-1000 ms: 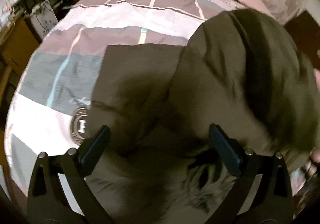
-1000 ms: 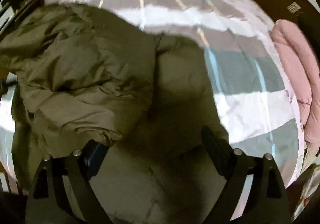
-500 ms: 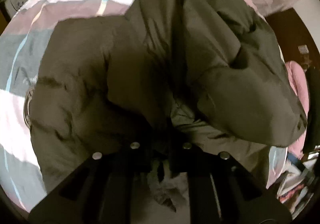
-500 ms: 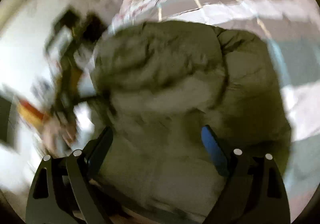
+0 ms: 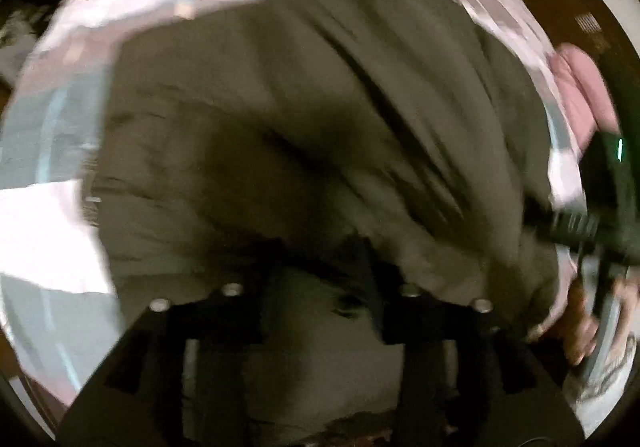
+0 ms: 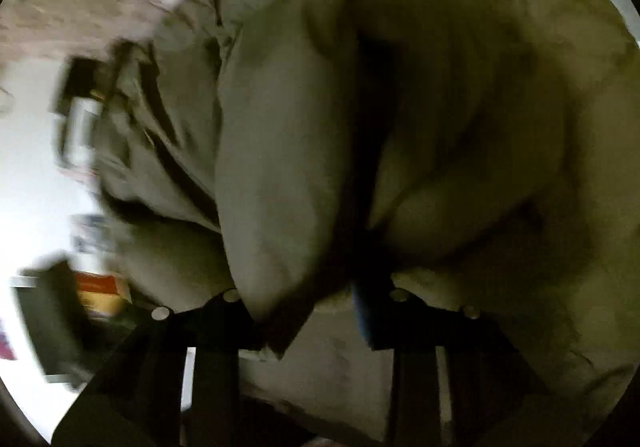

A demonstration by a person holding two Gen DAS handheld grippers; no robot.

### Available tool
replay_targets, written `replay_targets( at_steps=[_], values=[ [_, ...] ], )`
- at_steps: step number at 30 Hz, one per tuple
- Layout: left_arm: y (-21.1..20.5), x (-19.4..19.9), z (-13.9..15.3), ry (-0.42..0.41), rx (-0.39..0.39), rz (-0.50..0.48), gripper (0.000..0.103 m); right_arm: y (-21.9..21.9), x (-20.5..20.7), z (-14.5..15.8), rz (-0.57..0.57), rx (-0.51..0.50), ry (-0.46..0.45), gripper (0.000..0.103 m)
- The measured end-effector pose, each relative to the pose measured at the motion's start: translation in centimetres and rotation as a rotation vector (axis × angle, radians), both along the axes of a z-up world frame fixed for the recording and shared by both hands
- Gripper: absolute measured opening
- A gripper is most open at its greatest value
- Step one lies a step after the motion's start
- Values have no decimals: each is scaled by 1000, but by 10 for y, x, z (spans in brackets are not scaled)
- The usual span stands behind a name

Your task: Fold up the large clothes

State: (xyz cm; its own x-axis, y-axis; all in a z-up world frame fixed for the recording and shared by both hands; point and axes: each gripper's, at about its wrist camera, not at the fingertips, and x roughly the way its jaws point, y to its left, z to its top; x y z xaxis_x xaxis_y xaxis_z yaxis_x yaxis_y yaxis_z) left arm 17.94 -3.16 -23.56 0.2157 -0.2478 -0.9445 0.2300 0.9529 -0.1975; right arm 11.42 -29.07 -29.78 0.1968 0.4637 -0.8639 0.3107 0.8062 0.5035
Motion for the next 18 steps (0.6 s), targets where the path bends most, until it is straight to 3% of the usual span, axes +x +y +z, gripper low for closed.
replay_targets(
  at_steps=[1,3,5,7,10,12,14,16,17,18],
  values=[
    [8,4,2,-32,19,20,44,2,-1,-1,22,-46,-2,36],
    [12,9,11,-94,48,51,51,8,-2,1,71,-114,-22,51],
    [5,11,16,-139,76,46,56,5,-3,18,81,-173,-56,73],
    [-7,9,20,-184,94,17,57,-3,-10,47,58,-226,-123,79],
    [-21,-4,38,-313,97,-9,65,-9,-28,100,37,-378,-292,79],
    [-33,-12,52,-420,102,-23,82,-6,-38,137,-34,-515,-486,79],
    [-52,-21,61,-523,126,-48,89,5,-36,145,-33,-561,-590,79],
    [-74,-20,58,-544,151,-103,90,18,-23,130,36,-590,-568,76],
    [-84,-18,47,-513,168,-129,90,24,-10,112,85,-604,-516,60],
    [-90,-15,37,-478,184,-143,88,29,-4,94,122,-608,-469,52]
  ],
)
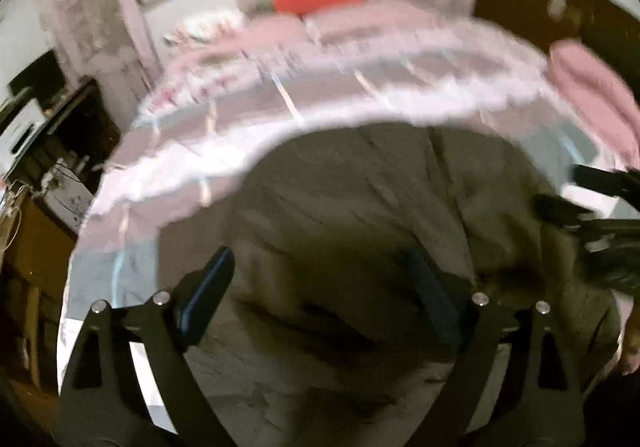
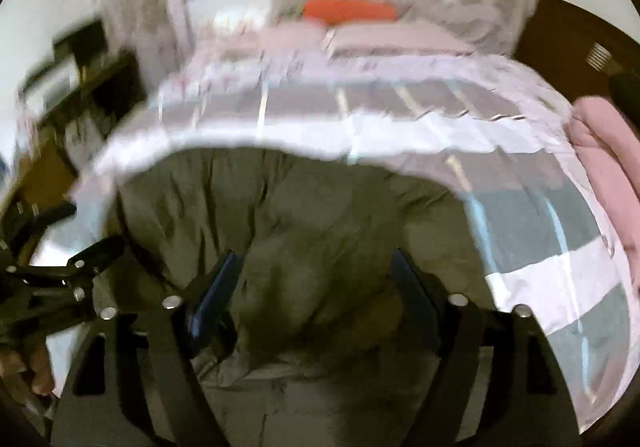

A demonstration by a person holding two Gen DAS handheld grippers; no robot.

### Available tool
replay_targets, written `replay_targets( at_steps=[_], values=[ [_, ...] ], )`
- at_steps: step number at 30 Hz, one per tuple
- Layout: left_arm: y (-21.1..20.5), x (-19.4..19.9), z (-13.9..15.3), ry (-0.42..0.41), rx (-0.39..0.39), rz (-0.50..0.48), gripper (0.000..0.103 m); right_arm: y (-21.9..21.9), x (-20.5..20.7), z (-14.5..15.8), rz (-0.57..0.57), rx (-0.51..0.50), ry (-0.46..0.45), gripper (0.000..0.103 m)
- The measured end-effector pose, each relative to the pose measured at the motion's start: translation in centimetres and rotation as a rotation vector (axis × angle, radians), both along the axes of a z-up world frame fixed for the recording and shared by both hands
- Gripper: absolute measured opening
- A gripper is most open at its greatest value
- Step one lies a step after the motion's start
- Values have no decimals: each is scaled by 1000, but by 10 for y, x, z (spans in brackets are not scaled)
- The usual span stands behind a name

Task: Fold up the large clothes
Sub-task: 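Press both tools down on the folded jacket bundle to flatten it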

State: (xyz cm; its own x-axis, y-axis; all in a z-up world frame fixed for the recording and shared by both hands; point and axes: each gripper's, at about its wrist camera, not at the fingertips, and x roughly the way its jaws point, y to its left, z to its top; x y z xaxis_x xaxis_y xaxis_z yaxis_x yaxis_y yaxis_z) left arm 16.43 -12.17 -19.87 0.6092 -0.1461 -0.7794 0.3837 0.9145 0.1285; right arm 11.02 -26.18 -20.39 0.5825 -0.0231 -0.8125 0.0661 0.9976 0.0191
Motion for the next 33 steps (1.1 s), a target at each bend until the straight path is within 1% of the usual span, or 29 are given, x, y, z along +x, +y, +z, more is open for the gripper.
replay_targets(
  at_steps=[1,2,3,6,7,9,10,11,12,14,16,17,18,20,21,22,23,24,25,28,30,33],
  values=[
    [-5,4,-19,59,28,-6,85,4,7,-18,12,-10,73,41],
    [-8,8,-35,109,53,-8,81,5,12,-42,5,-25,152,39],
    [-7,13,-52,153,78,-6,81,2,12,-57,-8,-33,188,39],
    [4,24,-84,248,97,9,81,2,17,-79,-17,-30,219,39],
    [9,28,-92,279,97,15,81,5,20,-82,-8,-44,227,40],
    [16,33,-99,314,81,24,81,8,21,-80,14,-64,229,41],
    [19,34,-95,322,64,30,81,7,22,-74,21,-50,222,41],
    [23,34,-90,319,47,35,80,1,22,-65,18,-8,203,41],
    [28,32,-79,301,28,41,79,0,20,-56,11,26,183,41],
    [36,27,-61,255,20,48,79,-7,9,-31,9,107,100,41],
    [44,22,-48,225,0,51,79,-2,5,-18,44,125,49,41],
    [46,22,-47,229,-10,54,79,2,3,-17,67,117,43,41],
    [46,24,-51,249,-10,58,79,7,4,-18,77,110,56,41],
    [42,26,-67,298,11,63,79,15,12,-34,95,92,120,41],
    [38,26,-71,312,20,66,79,20,18,-49,92,56,165,41],
    [35,27,-80,328,31,64,80,22,21,-58,91,33,183,41],
    [33,27,-83,326,43,60,82,24,21,-66,90,16,192,42],
    [31,28,-87,319,66,60,86,28,23,-75,89,-12,194,42],
    [30,28,-90,316,81,61,88,33,21,-80,91,-38,188,42],
    [30,34,-102,337,97,77,93,43,22,-93,96,-107,172,43],
    [31,37,-109,346,96,86,95,43,23,-98,89,-111,168,43],
    [37,37,-107,341,77,87,94,42,23,-97,83,-88,168,43]
  ],
)
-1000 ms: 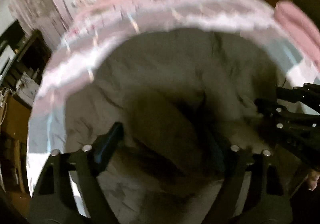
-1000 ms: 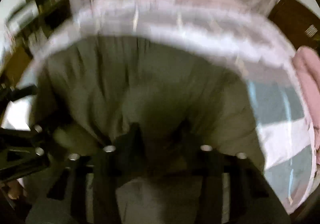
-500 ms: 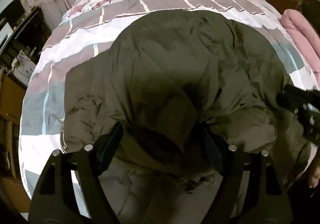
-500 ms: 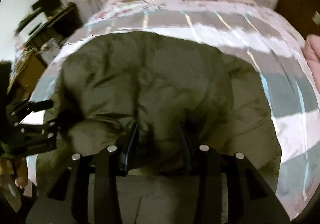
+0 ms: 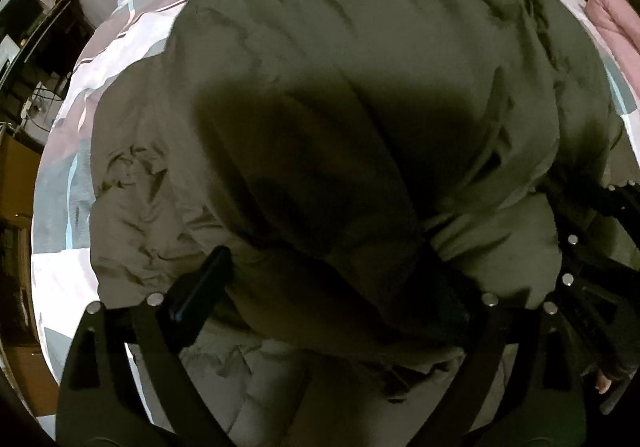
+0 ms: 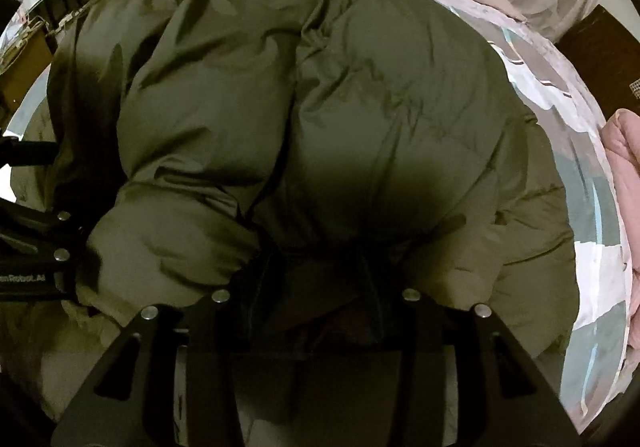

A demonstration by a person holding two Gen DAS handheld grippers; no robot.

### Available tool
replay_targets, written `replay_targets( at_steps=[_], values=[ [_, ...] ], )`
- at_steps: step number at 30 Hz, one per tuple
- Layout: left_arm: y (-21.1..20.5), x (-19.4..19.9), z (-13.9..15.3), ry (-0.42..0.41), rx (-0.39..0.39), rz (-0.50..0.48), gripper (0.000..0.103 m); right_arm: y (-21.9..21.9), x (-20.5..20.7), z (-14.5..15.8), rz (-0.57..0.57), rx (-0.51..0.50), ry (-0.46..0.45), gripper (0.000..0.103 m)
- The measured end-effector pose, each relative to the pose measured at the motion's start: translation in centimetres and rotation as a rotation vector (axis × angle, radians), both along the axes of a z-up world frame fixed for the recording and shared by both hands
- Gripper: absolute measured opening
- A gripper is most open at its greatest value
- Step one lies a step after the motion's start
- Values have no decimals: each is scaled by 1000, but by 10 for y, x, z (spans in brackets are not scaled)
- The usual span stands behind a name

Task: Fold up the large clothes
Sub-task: 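Press both tools down on the folded jacket bundle to flatten it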

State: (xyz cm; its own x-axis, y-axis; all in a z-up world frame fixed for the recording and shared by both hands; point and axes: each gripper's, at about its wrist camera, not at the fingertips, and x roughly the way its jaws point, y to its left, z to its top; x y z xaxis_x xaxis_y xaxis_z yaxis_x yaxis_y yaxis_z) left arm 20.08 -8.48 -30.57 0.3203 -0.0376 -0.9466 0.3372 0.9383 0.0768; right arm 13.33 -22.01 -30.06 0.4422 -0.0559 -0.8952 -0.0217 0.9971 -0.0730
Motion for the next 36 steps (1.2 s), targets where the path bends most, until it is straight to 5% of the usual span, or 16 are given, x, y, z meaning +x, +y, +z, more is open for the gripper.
replay_targets(
  at_steps=[3,8,15,19,28,32,36],
  values=[
    [5,-10,18,-51,-28,-2,86,-7,0,19,-9,28,8,43],
    [1,-29,50,-221,-8,-41,85,-24,-15,60,-55,9,-112,54],
    [-14,-19,22,-158,52,-37,85,-58,9,20,-176,45,-27,55],
    [-6,1,7,-91,22,38,89,-58,18,9,-203,72,-9,62],
    [0,5,12,-92,2,62,90,-58,41,-7,-226,69,-40,73],
    [14,-1,24,-95,-31,80,90,-58,38,5,-246,69,-1,73],
    [20,-5,37,-117,-41,81,90,-49,8,52,-233,119,-97,72]
  ],
)
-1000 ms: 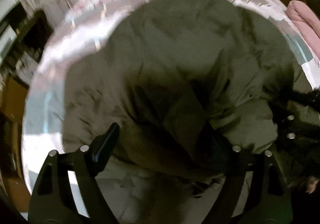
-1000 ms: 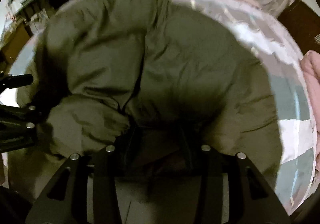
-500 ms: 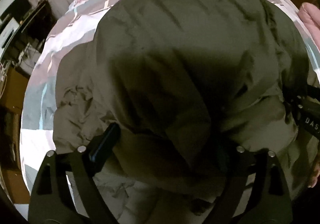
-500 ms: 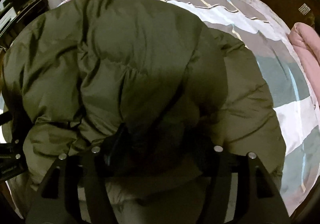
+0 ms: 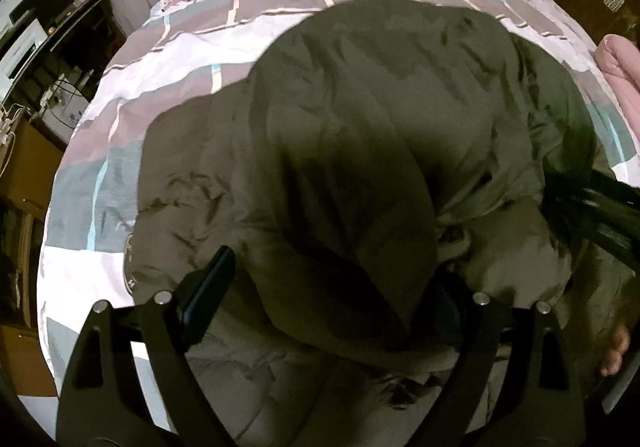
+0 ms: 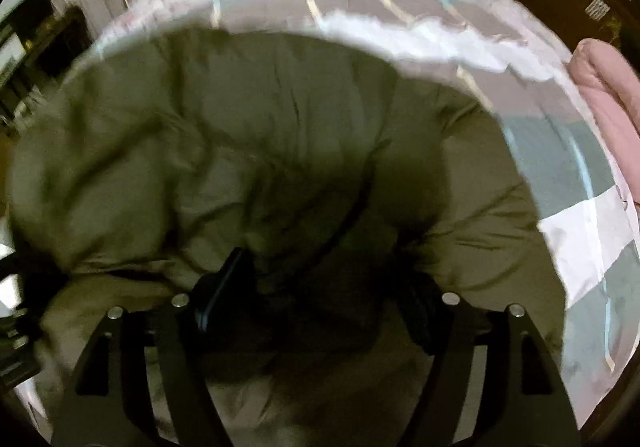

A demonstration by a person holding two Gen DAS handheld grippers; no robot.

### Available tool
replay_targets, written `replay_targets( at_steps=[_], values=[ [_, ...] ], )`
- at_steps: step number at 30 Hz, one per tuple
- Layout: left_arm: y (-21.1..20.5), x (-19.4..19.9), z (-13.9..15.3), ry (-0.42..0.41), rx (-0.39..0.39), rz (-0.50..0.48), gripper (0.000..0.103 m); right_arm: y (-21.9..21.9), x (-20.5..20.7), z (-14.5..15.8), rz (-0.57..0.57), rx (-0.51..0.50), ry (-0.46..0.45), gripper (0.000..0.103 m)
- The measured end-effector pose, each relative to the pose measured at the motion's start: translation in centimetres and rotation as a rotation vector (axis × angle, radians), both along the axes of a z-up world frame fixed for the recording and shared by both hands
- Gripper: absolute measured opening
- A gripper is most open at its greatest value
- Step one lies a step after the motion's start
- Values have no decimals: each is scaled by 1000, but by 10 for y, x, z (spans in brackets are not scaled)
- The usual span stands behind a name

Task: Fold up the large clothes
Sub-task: 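Press both tools down on the folded jacket bundle to flatten it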

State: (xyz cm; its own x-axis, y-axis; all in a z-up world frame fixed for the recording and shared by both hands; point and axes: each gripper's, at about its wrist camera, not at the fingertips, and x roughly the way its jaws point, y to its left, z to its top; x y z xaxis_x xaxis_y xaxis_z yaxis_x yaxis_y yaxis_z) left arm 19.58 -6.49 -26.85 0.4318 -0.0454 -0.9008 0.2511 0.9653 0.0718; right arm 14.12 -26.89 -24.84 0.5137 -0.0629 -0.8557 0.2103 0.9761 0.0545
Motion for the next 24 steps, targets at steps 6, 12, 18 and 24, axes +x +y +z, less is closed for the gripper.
replay_targets(
  at_steps=[6,12,18,24],
  values=[
    [-13,-1,-14,-5,79,-33,90,43,-4,-11,174,6,65,72],
    [-10,8,-25,58,42,-15,90,34,17,-40,129,77,154,72],
    [7,7,-22,97,-38,20,91,13,25,31,48,132,-111,71],
    [6,1,-24,75,-6,-31,91,29,99,-11,36,35,42,78]
  ],
)
